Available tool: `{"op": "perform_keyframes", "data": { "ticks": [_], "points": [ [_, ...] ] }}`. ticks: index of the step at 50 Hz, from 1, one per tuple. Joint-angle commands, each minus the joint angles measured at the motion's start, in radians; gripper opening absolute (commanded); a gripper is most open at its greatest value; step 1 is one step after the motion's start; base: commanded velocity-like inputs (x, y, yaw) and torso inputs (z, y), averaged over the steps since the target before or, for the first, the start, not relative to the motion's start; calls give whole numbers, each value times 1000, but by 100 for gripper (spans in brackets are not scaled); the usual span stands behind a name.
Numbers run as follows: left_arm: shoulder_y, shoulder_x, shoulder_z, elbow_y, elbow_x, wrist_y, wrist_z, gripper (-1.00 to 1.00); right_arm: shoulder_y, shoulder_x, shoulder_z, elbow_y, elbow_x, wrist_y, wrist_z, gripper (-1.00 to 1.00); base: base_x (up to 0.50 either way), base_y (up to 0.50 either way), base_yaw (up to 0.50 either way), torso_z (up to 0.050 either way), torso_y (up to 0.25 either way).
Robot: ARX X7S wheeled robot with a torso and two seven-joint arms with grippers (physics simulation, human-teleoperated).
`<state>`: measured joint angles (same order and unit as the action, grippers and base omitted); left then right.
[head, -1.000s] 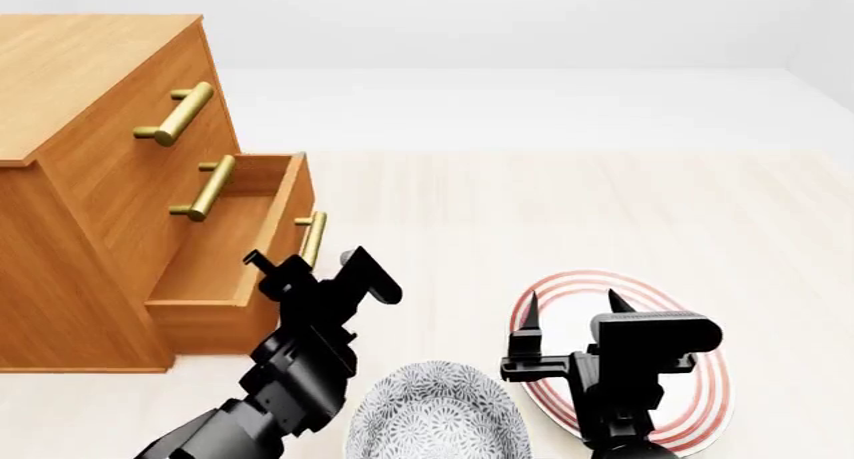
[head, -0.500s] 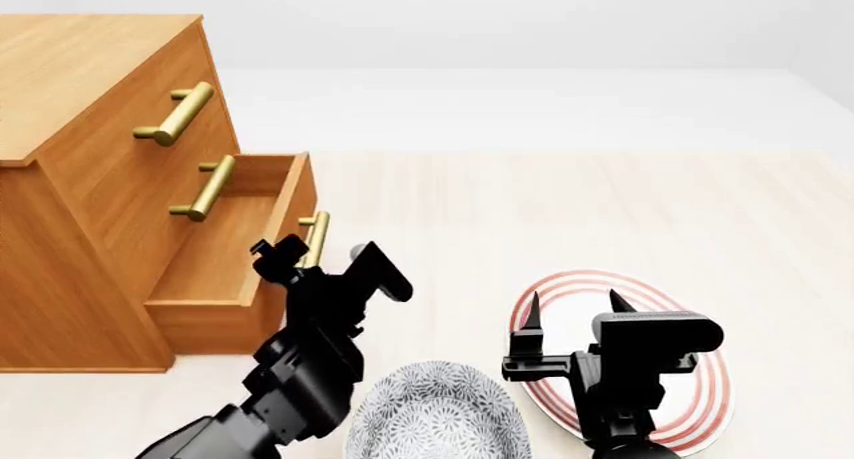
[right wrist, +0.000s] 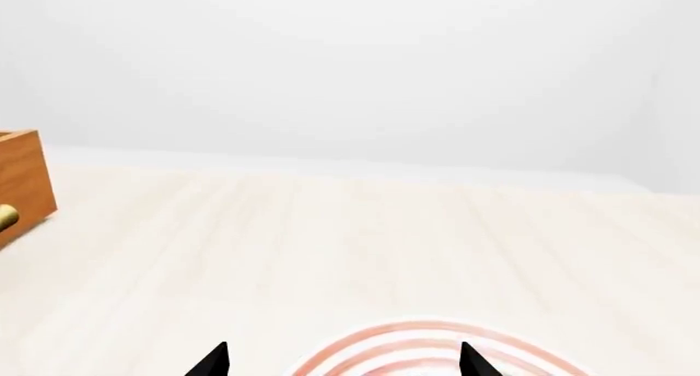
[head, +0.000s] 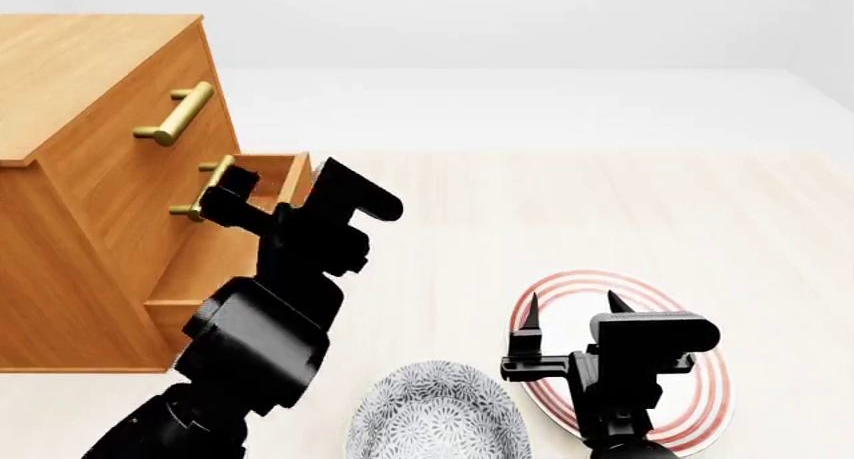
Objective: Open the bottom drawer of the cabinet.
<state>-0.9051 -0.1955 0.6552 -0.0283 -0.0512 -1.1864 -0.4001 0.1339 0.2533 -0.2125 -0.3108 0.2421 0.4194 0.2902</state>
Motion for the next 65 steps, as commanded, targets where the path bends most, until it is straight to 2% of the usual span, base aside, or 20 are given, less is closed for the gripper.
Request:
{"op": "perform_keyframes", "data": {
  "ticks": [1, 9, 23, 32, 39, 45, 53, 58, 65],
  "points": [
    [-74, 7, -271, 65, -98, -116, 48, 100, 5, 1, -5, 0, 3, 3, 5, 100, 0, 0, 0, 0, 0],
    [-126, 36, -361, -214, -161, -114, 119, 100, 9, 4, -10, -4, 4, 9, 10, 100, 0, 0, 0, 0, 0],
    [-152, 34, -381, -357, -208, -104, 188, 100, 9, 5, -12, 12, 8, -5, 13, 100, 0, 0, 0, 0, 0],
    [-184, 43, -372, -532, -195, -15, 203, 100, 12, 5, -15, 20, 10, -8, 15, 100, 0, 0, 0, 0, 0],
    [-244, 62, -363, -791, -185, 114, 248, 100, 13, 7, -16, 23, 12, -9, 17, 100, 0, 0, 0, 0, 0],
    [-276, 74, -351, -915, -180, 182, 277, 100, 14, 9, -18, 20, 15, -6, 20, 100, 0, 0, 0, 0, 0],
    [-265, 65, -337, -865, -215, 118, 352, 100, 17, 11, -20, 19, 17, -3, 23, 100, 0, 0, 0, 0, 0],
    [-271, 67, -332, -884, -213, 132, 354, 100, 16, 13, -20, 20, 18, -7, 24, 100, 0, 0, 0, 0, 0],
    [-239, 57, -319, -797, -233, 84, 382, 100, 16, 14, -22, 28, 19, -14, 25, 100, 0, 0, 0, 0, 0]
  ]
}}
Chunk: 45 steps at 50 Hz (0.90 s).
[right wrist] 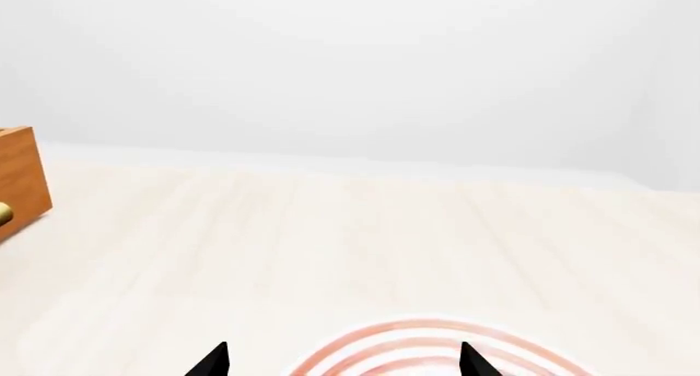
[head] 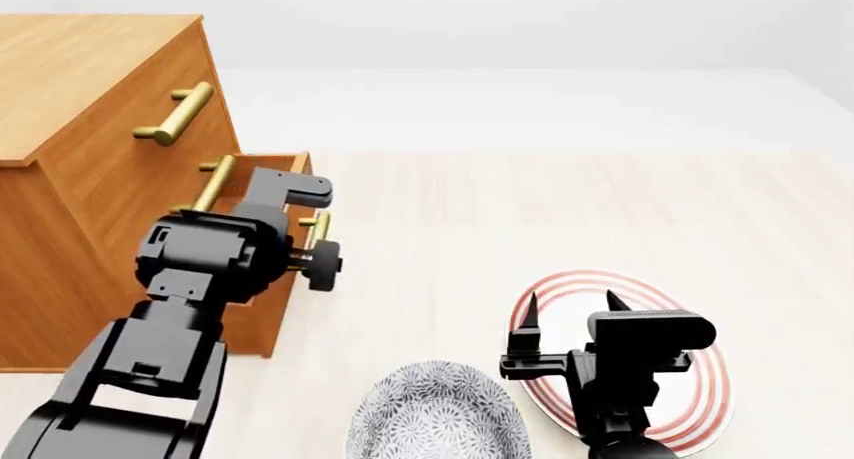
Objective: Open the bottom drawer of the cabinet.
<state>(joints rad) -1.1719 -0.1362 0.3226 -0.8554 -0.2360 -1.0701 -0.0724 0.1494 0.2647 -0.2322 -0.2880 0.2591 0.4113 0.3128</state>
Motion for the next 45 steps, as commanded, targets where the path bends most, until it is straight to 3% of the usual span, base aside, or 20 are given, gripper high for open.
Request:
{"op": "perform_keyframes", "data": {
  "ticks": [1, 28, 45],
  "points": [
    [31, -2, 14, 36, -48, -32, 53, 100, 1, 2, -2, 7, 3, -7, 3, 100, 0, 0, 0, 0, 0],
    [96, -20, 47, 265, -127, -145, 132, 100, 3, 10, -11, 7, 10, -7, 15, 100, 0, 0, 0, 0, 0],
    [102, 73, 91, 313, -165, -173, 143, 100, 1, 19, -8, -5, 22, -5, 21, 100, 0, 0, 0, 0, 0]
  ]
}}
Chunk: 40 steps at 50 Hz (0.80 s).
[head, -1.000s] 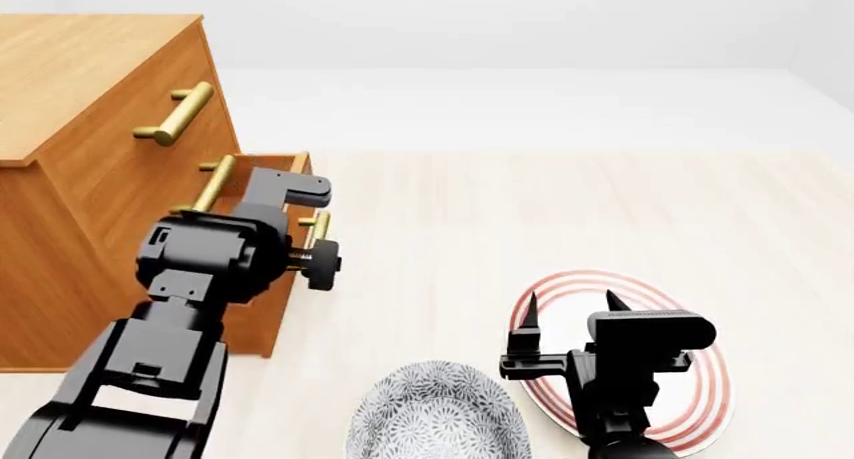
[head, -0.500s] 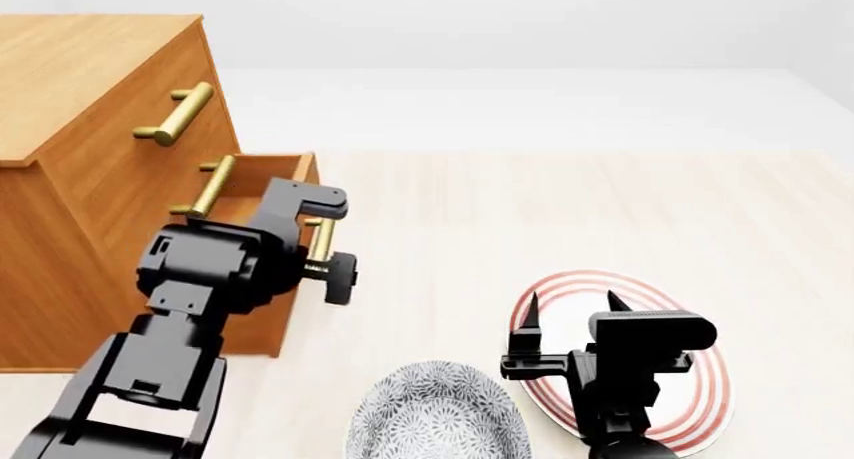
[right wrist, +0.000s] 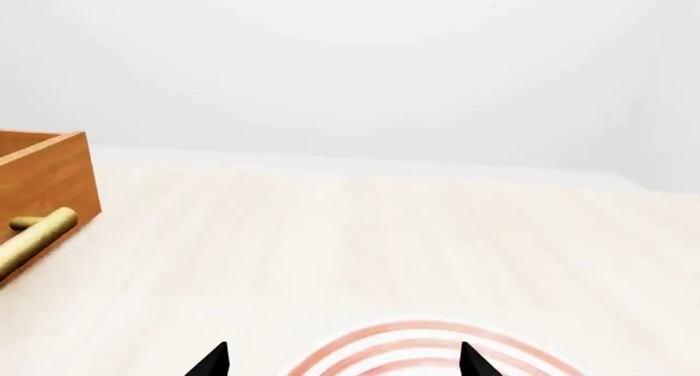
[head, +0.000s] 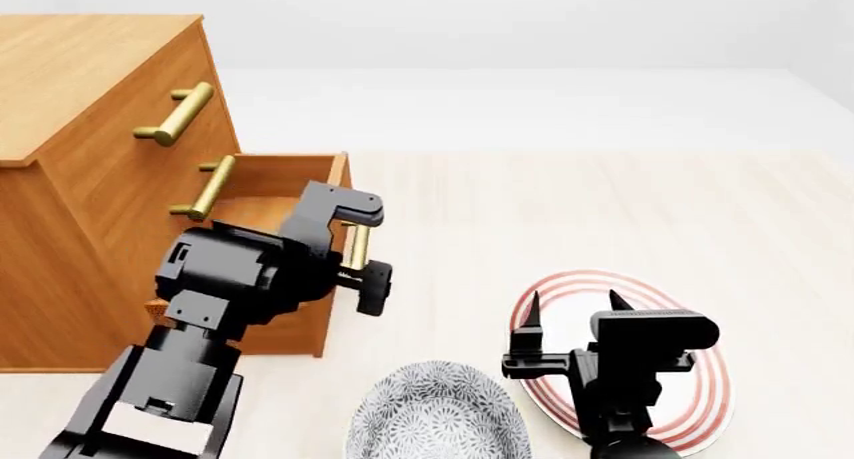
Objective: Open the bottom drawer of the cabinet.
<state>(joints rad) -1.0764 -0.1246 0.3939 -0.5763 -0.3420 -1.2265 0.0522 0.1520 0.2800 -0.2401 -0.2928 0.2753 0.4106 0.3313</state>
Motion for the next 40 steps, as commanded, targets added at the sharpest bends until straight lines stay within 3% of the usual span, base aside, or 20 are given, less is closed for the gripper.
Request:
{"op": "perform_keyframes", "data": {
  "ticks": [1, 12, 28, 30, 31, 34, 40],
  "points": [
    [6, 66, 23, 34, -61, -16, 19, 100, -3, 3, -1, 4, 4, -10, 2, 100, 0, 0, 0, 0, 0],
    [10, 115, 40, 57, -126, -5, 19, 100, -18, 13, 8, -13, 12, -13, 9, 100, 0, 0, 0, 0, 0],
    [29, 90, 51, 156, -211, 6, -26, 100, -15, 20, 10, -22, 22, -5, 14, 100, 0, 0, 0, 0, 1],
    [51, 81, 14, 227, -213, 22, -77, 100, -17, 20, 10, -19, 21, -11, 15, 100, 0, 0, -2, 0, 5],
    [75, 76, -41, 320, -191, 30, -185, 100, -16, 22, 12, -27, 24, -4, 17, 100, 0, 0, -3, 0, 0],
    [134, 59, -136, 572, -210, -19, -316, 100, -20, 25, 14, -37, 24, -5, 21, 100, 0, 0, 0, 3, 3],
    [265, 12, -247, 1053, -292, -125, -435, 100, -15, 32, 7, -83, 19, 17, 34, 100, 0, 0, 0, 0, 0]
  ]
}}
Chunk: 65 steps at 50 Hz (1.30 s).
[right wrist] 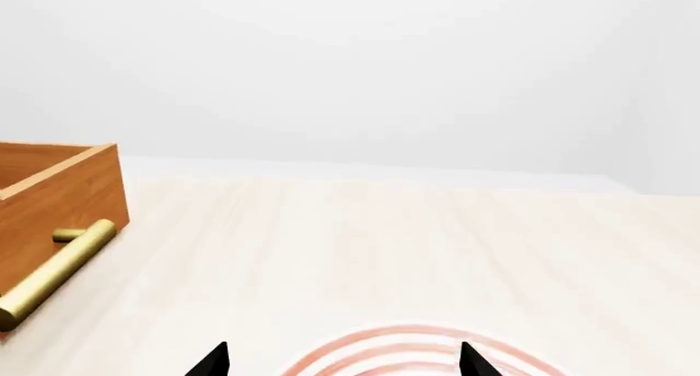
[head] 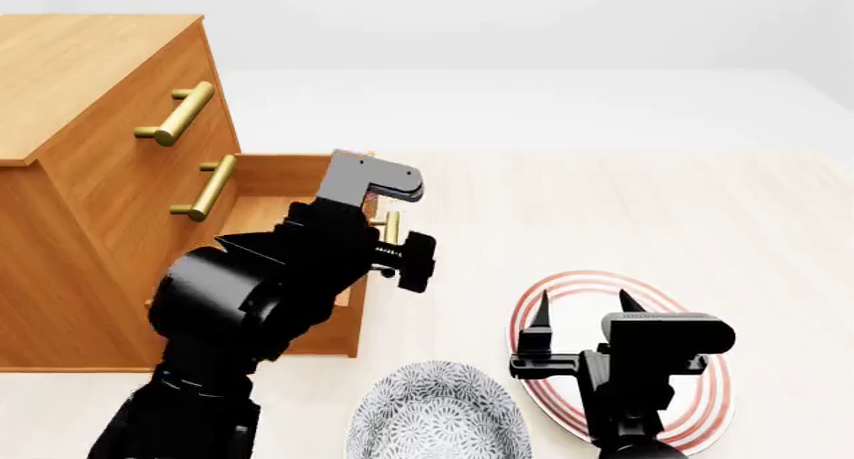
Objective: Open the bottom drawer of the cabinet.
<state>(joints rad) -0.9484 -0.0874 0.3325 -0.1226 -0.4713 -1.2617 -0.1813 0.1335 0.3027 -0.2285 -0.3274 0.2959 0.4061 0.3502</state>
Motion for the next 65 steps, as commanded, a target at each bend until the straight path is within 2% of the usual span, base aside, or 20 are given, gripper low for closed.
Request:
{"op": "perform_keyframes", "data": {
  "ticks": [1, 4, 5, 7, 12, 14, 20, 25, 26, 42, 50, 56, 61, 65],
  "points": [
    [157, -30, -198, 650, -176, -95, -206, 100, 4, 9, -5, -49, -1, 22, 16, 100, 0, 0, 0, 0, 0],
    [268, -62, -245, 898, -225, -122, -238, 100, 25, 30, -3, -140, -3, 74, 33, 100, 0, 0, 0, 0, 0],
    [301, -87, -218, 937, -197, -88, -255, 100, 33, 36, 2, -174, 3, 94, 38, 100, 0, 0, 0, 0, 0],
    [374, -95, -241, 995, -210, -48, -246, 100, 52, 48, 8, -245, 20, 155, 50, 100, 0, 0, 0, 0, 0],
    [549, -166, -146, 1067, -37, 251, -255, 100, 92, 84, -16, -388, -25, 195, 74, 100, 0, 0, 0, 0, 0],
    [611, -176, -141, 1085, 11, 368, -250, 100, 123, 98, -26, -451, -41, 226, 84, 100, 0, 0, 0, 0, 0],
    [674, -205, -124, 1089, 70, 524, -223, 100, 144, 124, -62, -535, -115, 202, 110, 100, 0, 0, 0, 0, 0],
    [673, -210, -111, 1069, 90, 555, -221, 100, 162, 132, -66, -576, -118, 219, 110, 100, 0, 0, 0, 0, 0],
    [670, -214, -90, 1057, 135, 563, -242, 100, 171, 132, -68, -587, -117, 234, 110, 100, 0, 0, 0, 0, 0],
    [630, -209, -117, 1059, 78, 521, -246, 100, 198, 129, -79, -595, -114, 264, 115, 100, 0, 0, 0, 0, 0],
    [400, -174, -174, 1120, -19, 332, -289, 100, 346, 124, -95, -610, -109, 329, 90, 100, 0, 0, 0, 0, 0],
    [318, -167, -193, 1163, -67, 273, -326, 100, 395, 129, -99, -617, -116, 301, 76, 100, 0, 0, 0, 0, 0],
    [259, -249, -158, 1168, -199, 309, -455, 100, 474, 124, -104, -674, -103, 385, 72, 100, 0, 0, 0, 0, 0],
    [235, -313, -107, 1167, -235, 369, -532, 100, 522, 128, -113, -718, -81, 442, 95, 100, 0, 0, 0, 0, 0]
  ]
}}
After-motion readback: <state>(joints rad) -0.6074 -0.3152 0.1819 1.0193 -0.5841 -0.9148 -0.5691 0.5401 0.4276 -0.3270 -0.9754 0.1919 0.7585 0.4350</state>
